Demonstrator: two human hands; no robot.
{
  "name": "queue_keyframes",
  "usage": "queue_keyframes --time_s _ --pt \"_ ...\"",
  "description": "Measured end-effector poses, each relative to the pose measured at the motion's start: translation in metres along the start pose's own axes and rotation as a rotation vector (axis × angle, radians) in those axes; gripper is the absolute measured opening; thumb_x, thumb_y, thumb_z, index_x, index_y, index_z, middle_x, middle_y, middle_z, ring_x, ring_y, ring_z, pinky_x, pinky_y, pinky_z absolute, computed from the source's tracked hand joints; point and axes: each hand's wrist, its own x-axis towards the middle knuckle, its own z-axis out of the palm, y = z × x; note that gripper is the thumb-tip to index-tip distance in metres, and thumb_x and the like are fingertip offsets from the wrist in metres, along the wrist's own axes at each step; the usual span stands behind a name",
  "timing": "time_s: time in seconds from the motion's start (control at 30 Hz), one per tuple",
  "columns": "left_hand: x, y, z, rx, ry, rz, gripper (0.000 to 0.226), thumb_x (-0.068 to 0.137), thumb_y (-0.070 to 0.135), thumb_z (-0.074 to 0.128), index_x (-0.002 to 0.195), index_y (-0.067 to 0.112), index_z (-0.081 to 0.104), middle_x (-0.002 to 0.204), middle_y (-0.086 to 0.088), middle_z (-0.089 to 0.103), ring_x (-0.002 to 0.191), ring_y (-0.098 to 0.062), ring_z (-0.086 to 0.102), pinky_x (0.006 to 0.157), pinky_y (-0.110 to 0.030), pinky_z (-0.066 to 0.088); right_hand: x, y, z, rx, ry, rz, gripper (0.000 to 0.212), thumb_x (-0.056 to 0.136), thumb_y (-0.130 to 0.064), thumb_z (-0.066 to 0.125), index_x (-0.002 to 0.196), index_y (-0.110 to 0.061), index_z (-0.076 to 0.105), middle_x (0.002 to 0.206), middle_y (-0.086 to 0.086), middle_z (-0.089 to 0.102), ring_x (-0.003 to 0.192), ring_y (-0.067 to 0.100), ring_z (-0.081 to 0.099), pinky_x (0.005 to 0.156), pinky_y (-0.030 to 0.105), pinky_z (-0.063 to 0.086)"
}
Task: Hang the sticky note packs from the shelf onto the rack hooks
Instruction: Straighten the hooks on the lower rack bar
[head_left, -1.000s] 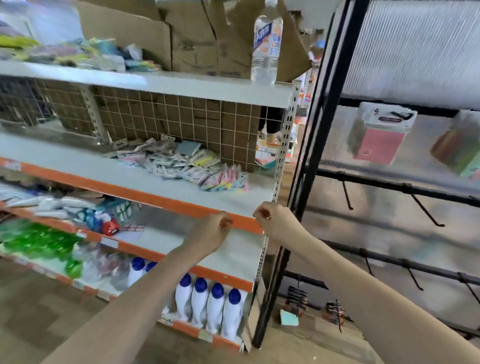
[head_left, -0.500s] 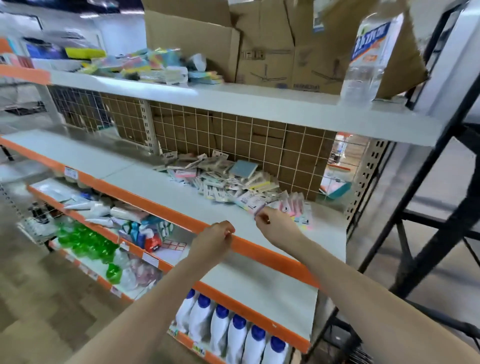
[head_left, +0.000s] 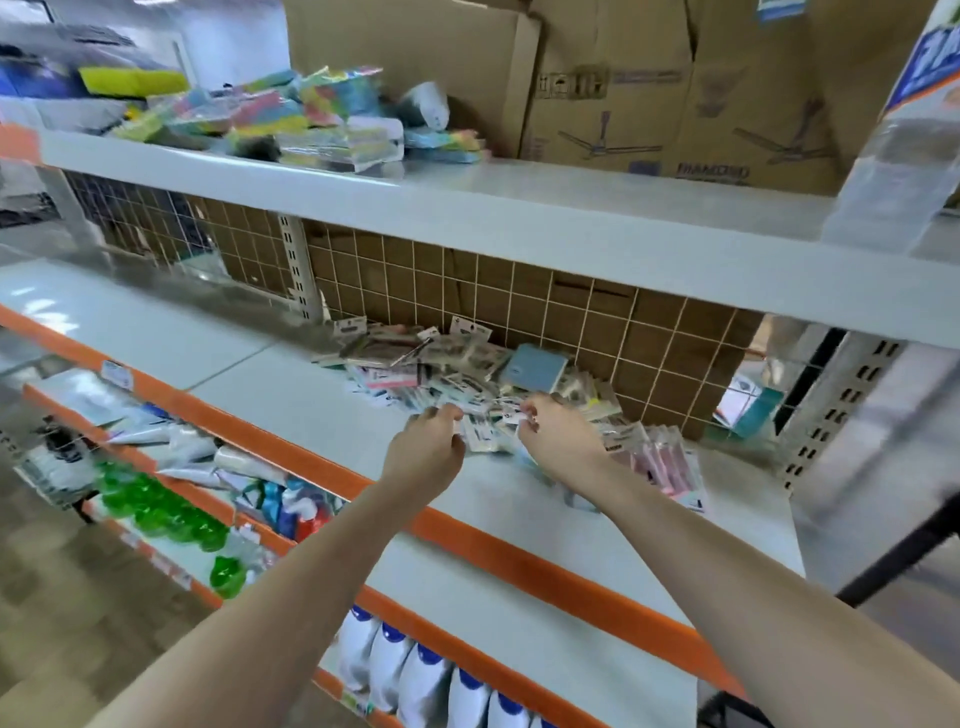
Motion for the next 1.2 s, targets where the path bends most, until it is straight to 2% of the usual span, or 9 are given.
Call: queue_keyframes --time_s 0.17,0.27,0.53,0.7,0.8,0.87,0.93,1.07,1.2 --pt "0.053 -0.006 0.004 0.012 -0.01 0.121 0.038 0.092 0.013 0.045 0.131 0.011 0.046 0.129 -0.013 0.051 0.118 -0.03 0.045 0.093 -0.038 0.04 0.035 -0.012 0.012 -0.21 0.07 0.024 0.037 0.095 -0.023 0.042 0.128 -0.008 0.047 0.126 0.014 0.048 0.119 0.032 0.047 0.093 0.04 0.045" --pt "0.083 -0.006 0.004 0.029 -0.062 0.194 0.036 0.094 0.015 0.044 0.129 0.01 0.045 0.124 -0.016 0.052 0.114 -0.031 0.048 0.089 -0.038 0.042 0.053 -0.019 0.019 -0.253 0.095 0.1 0.043 0.095 -0.026 0.045 0.135 -0.01 0.042 0.137 0.012 0.04 0.127 0.03 0.039 0.101 0.04 0.04" --pt "0.132 -0.024 0.014 0.105 -0.056 0.49 0.049 0.091 0.008 0.045 0.139 0.011 0.034 0.146 -0.004 0.035 0.136 -0.015 0.031 0.101 -0.035 0.041 0.078 -0.025 0.04 -0.328 0.049 0.314 0.083 0.093 -0.035 0.056 0.152 -0.007 0.005 0.159 0.017 0.001 0.146 0.034 0.005 0.12 0.047 0.008" --pt "0.147 -0.029 0.025 0.227 -0.155 0.52 0.058 0.09 0.011 0.056 0.141 0.01 0.029 0.145 -0.009 0.036 0.132 -0.025 0.038 0.101 -0.037 0.042 0.078 -0.027 0.054 -0.427 0.132 0.351 0.087 0.085 -0.017 0.064 0.153 -0.014 0.01 0.156 0.01 0.017 0.143 0.03 0.017 0.12 0.045 0.011" --pt "0.145 -0.038 0.03 0.352 -0.035 0.578 0.052 0.088 0.025 0.065 0.134 0.011 0.045 0.136 -0.009 0.048 0.121 -0.026 0.051 0.097 -0.036 0.046 0.08 -0.032 0.058 -0.521 0.189 0.381 0.074 0.086 -0.012 0.059 0.149 -0.01 0.022 0.145 0.013 0.033 0.133 0.032 0.032 0.116 0.041 0.022" --pt "0.142 -0.045 0.029 0.377 0.08 0.622 0.049 0.058 0.034 0.087 0.1 0.013 0.071 0.103 -0.007 0.068 0.093 -0.023 0.067 0.077 -0.035 0.056 0.08 -0.037 0.062 -0.562 0.219 0.409 0.063 0.086 -0.008 0.058 0.143 -0.009 0.032 0.14 0.015 0.038 0.127 0.034 0.038 0.109 0.04 0.032" --pt "0.139 -0.049 0.028 0.382 0.128 0.638 0.041 0.042 0.037 0.09 0.075 0.019 0.074 0.078 0.0 0.068 0.071 -0.018 0.067 0.059 -0.031 0.056 0.079 -0.043 0.066 -0.575 0.227 0.449 0.057 0.088 -0.007 0.058 0.14 -0.008 0.036 0.138 0.015 0.04 0.127 0.035 0.039 0.102 0.042 0.04" --pt "0.138 -0.055 0.041 0.387 0.049 0.66 0.028 0.09 0.015 0.051 0.117 0.007 0.056 0.119 -0.013 0.055 0.108 -0.031 0.055 0.081 -0.039 0.051 0.078 -0.047 0.07 -0.611 0.194 0.457 0.053 0.091 -0.01 0.055 0.14 -0.007 0.036 0.137 0.015 0.039 0.129 0.037 0.038 0.101 0.043 0.044" --pt "0.142 -0.067 0.037 0.228 0.076 0.731 0.026 0.092 0.018 0.052 0.118 0.013 0.054 0.116 -0.006 0.053 0.097 -0.023 0.059 0.072 -0.032 0.051 0.071 -0.052 0.067 -0.591 0.188 0.459 0.047 0.093 -0.013 0.049 0.137 -0.005 0.036 0.135 0.019 0.042 0.13 0.04 0.039 0.098 0.046 0.047"
